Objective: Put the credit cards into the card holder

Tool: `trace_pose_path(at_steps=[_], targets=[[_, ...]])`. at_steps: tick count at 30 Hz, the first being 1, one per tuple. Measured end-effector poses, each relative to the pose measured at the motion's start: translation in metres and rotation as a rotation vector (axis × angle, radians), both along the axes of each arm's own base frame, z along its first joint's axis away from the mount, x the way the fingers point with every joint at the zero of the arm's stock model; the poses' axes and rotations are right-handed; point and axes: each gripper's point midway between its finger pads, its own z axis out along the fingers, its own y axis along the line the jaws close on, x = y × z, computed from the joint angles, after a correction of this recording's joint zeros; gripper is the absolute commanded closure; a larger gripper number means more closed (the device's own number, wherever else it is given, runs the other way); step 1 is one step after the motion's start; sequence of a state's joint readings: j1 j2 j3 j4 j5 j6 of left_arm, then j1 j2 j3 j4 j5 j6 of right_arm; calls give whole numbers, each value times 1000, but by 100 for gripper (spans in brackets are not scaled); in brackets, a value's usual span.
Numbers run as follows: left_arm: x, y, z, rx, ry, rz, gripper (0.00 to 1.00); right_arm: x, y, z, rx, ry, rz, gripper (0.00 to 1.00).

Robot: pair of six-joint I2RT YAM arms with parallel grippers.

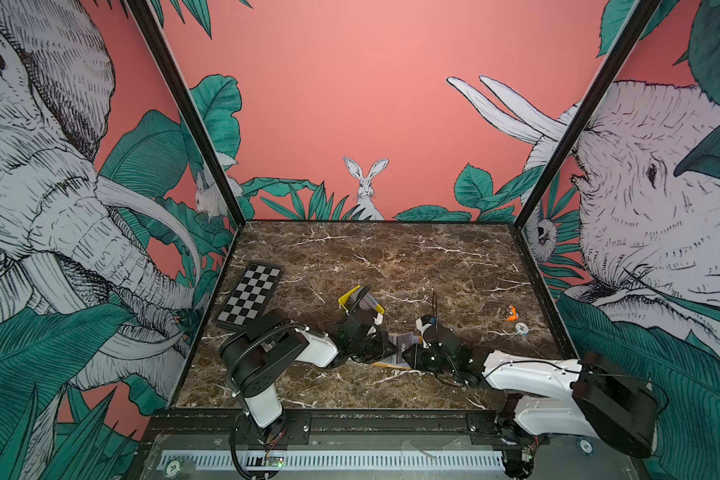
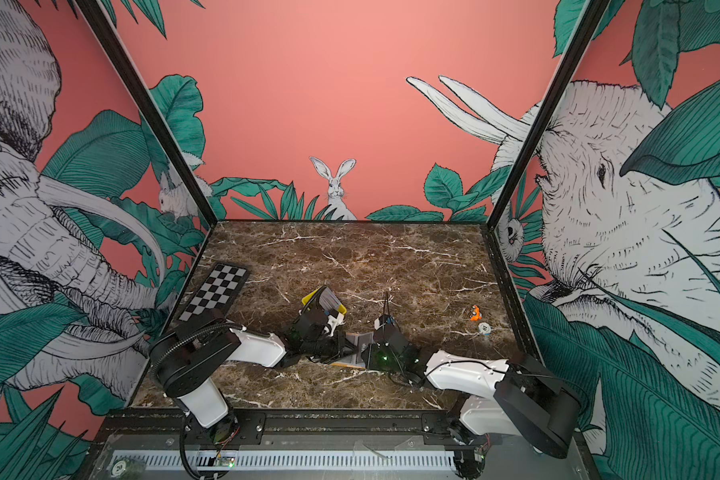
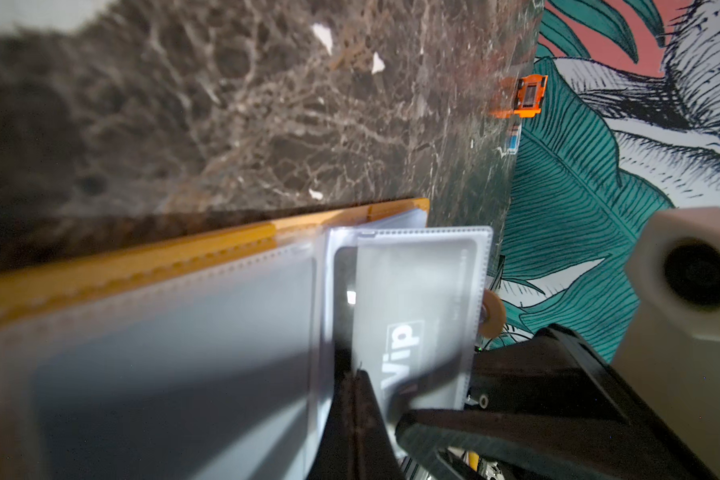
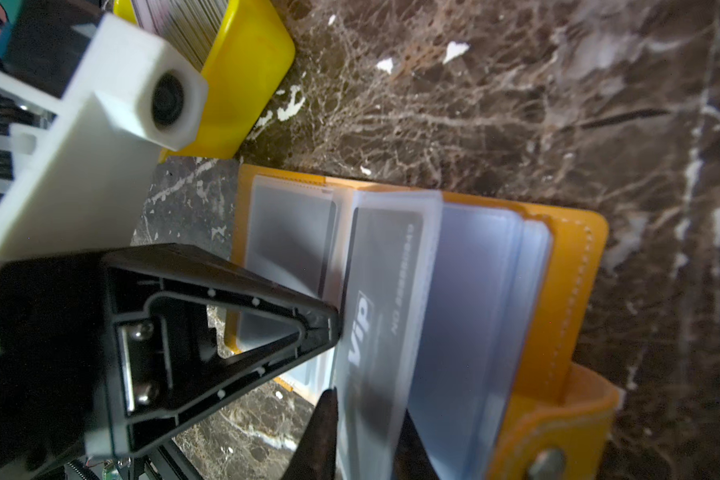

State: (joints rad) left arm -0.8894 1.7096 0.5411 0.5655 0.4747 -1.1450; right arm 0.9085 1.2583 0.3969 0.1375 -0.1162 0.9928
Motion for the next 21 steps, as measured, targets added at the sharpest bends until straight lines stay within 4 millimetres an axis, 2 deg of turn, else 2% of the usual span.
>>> trace_pose_path(at_steps=[6, 11, 16, 21], targets=[[-4, 9, 0, 51, -10, -10, 91, 3, 2, 7, -22, -7, 11, 80], [-1, 14, 16, 67, -68, -14, 88, 4, 3, 10, -34, -13, 24, 79], [11, 22, 33, 42, -130, 17, 86, 6, 3, 15, -70, -24, 36, 76], [26, 46, 40, 36, -171, 81, 85, 13, 12, 28, -110, -60, 60, 71]])
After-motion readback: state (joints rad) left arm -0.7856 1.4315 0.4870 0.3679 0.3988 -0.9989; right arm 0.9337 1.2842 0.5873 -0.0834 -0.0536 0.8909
